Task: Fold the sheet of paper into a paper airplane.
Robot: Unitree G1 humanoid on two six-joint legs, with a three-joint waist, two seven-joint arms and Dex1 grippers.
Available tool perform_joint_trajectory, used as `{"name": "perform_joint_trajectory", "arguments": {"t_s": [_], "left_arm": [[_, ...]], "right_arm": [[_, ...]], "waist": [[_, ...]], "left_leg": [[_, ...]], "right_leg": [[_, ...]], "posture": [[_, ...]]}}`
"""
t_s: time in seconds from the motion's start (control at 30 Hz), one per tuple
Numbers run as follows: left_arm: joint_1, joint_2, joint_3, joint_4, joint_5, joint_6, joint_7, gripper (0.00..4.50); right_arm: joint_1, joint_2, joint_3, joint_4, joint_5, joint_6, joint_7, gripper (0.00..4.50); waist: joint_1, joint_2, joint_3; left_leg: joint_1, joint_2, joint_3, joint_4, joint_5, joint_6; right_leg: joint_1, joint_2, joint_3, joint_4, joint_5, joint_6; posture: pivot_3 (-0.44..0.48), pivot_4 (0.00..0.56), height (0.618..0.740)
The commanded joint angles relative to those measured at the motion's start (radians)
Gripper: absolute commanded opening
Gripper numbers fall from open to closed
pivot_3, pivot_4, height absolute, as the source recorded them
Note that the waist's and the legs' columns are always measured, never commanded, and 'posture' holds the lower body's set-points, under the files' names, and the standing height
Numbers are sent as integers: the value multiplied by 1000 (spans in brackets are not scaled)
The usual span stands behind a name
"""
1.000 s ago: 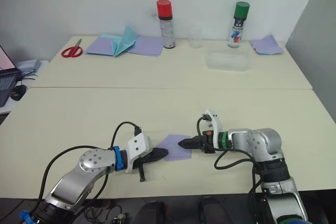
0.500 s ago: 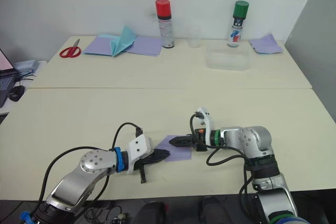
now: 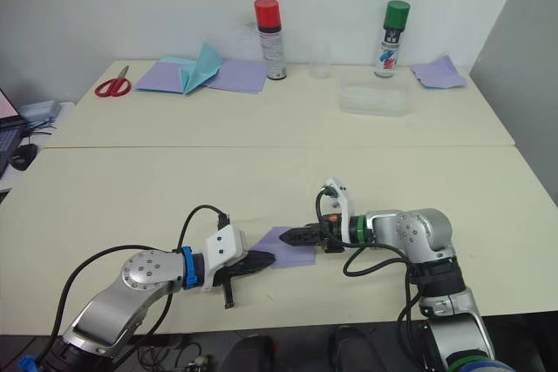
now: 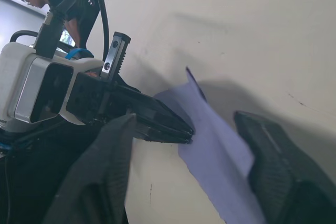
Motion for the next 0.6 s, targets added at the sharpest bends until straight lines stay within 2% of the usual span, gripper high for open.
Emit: {"name": "perform_joint_trajectory", "arguments": {"t_s": [0.03, 0.2, 0.37, 0.6], "left_arm": [[28, 19, -6, 18, 18, 45, -1, 0], [37, 19, -7, 8, 19, 50, 0, 0], [42, 28, -2, 11, 19, 49, -7, 0], [33, 27, -2, 18, 19, 47, -8, 0]], "right_arm": [[1, 1, 31, -43, -22, -43, -2, 1879], [17, -18, 79, -53, -72, -127, 19, 51], [24, -57, 144, -68, -123, -230, 75, 51], [16, -49, 172, -31, -182, -320, 86, 51]], "waist": [[0, 0, 0], [-1, 0, 0], [-1, 0, 0], [-6, 0, 0]], "left_leg": [[0, 0, 0, 0, 0, 0], [0, 0, 0, 0, 0, 0], [0, 0, 0, 0, 0, 0], [0, 0, 0, -1, 0, 0]], "right_leg": [[0, 0, 0, 0, 0, 0], [0, 0, 0, 0, 0, 0], [0, 0, 0, 0, 0, 0], [0, 0, 0, 0, 0, -1]], "posture": [[0, 150, 740], [0, 150, 740], [0, 150, 740], [0, 150, 740]]}}
